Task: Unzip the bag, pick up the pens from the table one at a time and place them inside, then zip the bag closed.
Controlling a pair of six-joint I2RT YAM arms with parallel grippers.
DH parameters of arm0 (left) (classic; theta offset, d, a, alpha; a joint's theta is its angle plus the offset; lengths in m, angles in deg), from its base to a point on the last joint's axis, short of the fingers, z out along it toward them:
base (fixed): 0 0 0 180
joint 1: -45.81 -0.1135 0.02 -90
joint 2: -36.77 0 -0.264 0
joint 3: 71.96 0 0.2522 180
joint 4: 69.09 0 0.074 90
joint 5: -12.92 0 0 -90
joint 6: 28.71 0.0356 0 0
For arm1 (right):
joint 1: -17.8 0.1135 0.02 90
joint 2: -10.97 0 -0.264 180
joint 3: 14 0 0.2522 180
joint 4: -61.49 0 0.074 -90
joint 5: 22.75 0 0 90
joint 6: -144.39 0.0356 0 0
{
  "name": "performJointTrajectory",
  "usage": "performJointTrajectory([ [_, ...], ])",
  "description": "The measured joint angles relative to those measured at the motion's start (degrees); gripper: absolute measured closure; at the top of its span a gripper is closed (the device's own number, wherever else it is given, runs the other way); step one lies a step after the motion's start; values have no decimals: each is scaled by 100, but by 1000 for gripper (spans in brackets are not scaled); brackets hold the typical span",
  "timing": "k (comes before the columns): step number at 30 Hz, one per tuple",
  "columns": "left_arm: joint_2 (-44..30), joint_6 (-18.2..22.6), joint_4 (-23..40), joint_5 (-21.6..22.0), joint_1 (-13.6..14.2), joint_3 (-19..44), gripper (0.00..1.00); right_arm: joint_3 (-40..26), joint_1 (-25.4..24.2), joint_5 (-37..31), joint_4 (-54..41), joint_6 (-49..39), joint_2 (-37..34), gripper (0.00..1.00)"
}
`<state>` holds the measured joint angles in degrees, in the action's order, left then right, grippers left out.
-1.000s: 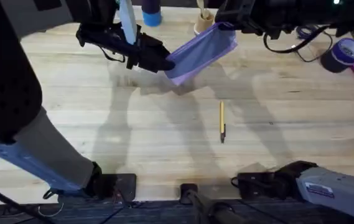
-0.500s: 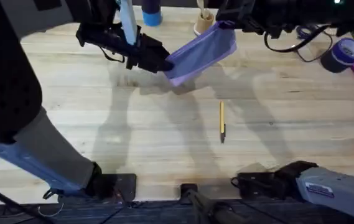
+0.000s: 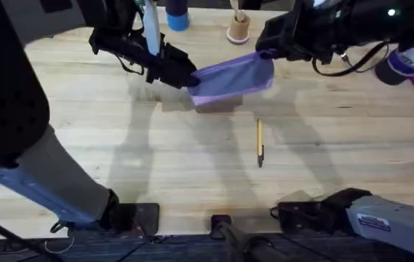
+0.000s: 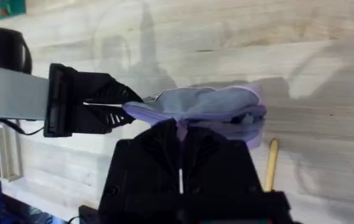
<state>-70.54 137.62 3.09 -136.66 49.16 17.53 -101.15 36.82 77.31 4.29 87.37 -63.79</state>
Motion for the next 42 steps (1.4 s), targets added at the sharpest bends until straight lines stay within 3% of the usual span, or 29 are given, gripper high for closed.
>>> performJointTrajectory([
  [19, 0, -1, 30, 992, -127, -70, 958, -7, 517, -435, -1, -24, -954, 967],
  [42, 0, -1, 28, 1011, -127, -70, 959, -37, 551, -492, 47, -39, -975, 967],
])
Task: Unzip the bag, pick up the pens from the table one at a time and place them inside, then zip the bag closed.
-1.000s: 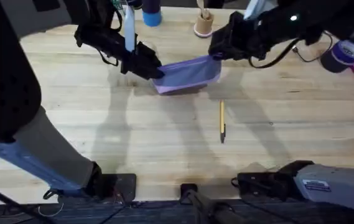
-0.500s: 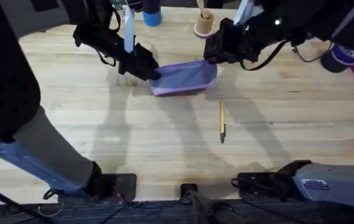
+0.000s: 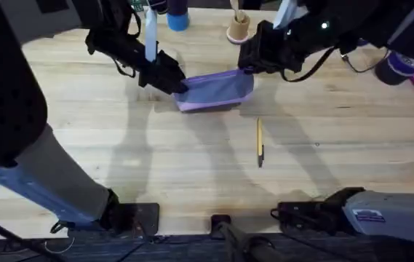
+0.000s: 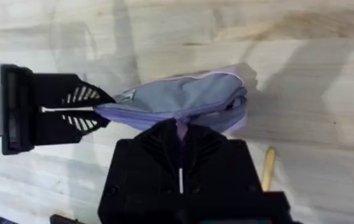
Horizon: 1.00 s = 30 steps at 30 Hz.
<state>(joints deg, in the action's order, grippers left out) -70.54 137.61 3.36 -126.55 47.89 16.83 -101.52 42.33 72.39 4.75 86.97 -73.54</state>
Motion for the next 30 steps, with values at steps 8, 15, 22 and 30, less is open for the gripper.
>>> performJointTrajectory([
  [8, 0, 0, -22, -200, 0, 0, 959, 0, -258, 138, 389, -2, 122, 968],
  [15, 0, 0, -95, -1033, 163, 16, 959, 0, -1083, 640, 515, 0, 738, 969],
  [22, -24, 1, -26, -570, 105, -13, 959, -129, -2350, 280, 881, 0, 1432, 971],
  [30, -101, 1, 0, -162, -46, -52, 959, -273, -2686, 6, 853, 0, 1768, 971],
])
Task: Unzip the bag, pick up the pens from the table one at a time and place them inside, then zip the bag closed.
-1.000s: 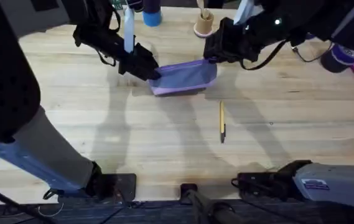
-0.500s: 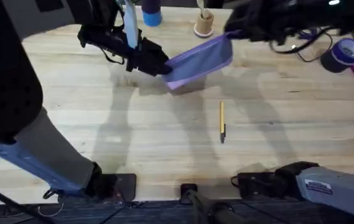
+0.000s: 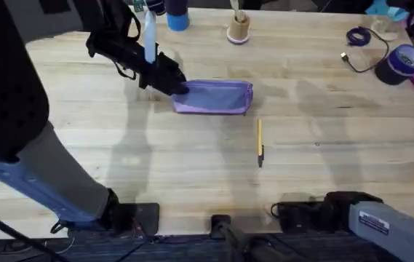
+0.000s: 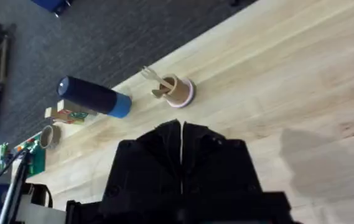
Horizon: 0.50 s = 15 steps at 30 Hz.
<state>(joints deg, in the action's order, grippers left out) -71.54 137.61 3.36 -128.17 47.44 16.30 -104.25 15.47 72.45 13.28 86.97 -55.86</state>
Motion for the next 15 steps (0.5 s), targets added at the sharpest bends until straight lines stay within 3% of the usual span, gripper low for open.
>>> performJointTrajectory([
  [10, 0, -1, 2, 0, 0, 0, 959, 0, 7, -5, -628, 0, -78, 954],
  [13, 0, 0, 2, 0, 0, 0, 959, 0, 71, -5, -1026, -12, -78, 845],
  [15, 0, -1, 2, 0, 0, 0, 959, 0, 147, -5, -1234, -88, -78, 646],
])
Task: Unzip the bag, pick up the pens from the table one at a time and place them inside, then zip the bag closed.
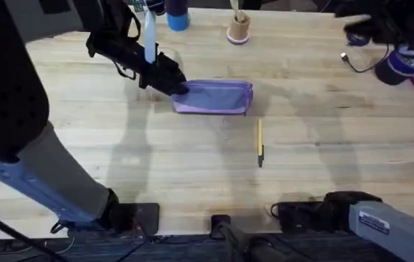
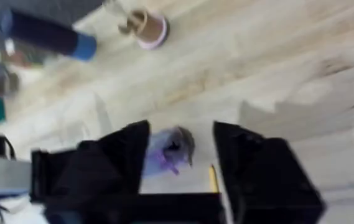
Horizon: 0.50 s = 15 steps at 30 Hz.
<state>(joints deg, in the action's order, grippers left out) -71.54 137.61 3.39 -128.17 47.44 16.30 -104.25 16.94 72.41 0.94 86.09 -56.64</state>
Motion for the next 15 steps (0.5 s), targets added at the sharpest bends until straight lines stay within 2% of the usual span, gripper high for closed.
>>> performJointTrajectory([
  [6, 0, 0, 0, 0, 0, 0, 959, 0, 442, 0, -547, -527, 53, 51],
  [8, 0, 1, 0, 0, 0, 0, 959, 0, 597, 2, -710, -711, 138, 10],
  [15, 0, 0, 0, 0, 0, 0, 959, 0, 990, -1, -1683, -1334, 547, 6],
])
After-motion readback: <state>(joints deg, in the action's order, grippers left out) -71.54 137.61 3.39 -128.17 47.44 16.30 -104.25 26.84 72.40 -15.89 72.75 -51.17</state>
